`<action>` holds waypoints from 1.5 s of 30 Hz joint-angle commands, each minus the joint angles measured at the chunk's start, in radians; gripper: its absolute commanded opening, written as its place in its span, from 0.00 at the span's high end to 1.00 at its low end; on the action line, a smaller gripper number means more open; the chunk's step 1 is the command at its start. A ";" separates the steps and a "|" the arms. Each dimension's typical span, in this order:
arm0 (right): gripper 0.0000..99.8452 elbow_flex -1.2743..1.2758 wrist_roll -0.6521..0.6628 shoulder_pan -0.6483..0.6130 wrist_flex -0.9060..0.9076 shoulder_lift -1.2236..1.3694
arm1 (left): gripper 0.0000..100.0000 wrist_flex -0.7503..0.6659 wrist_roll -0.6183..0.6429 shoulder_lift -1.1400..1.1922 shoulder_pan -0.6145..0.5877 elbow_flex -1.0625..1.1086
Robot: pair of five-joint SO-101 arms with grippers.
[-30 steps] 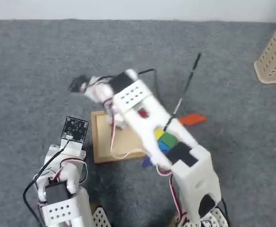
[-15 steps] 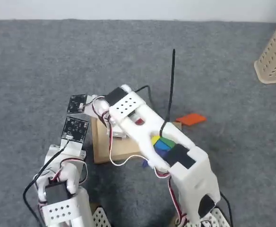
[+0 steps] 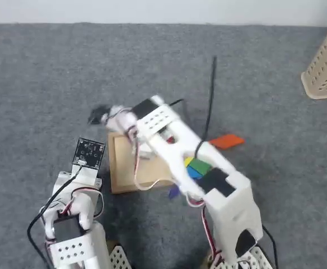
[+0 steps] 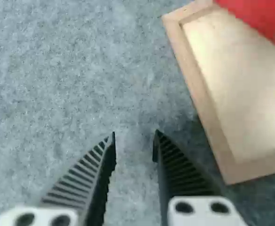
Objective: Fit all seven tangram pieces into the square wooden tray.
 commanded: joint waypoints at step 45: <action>0.99 0.362 -0.451 0.128 -0.633 -0.248 | 0.88 0.003 0.008 -0.023 -0.002 -0.013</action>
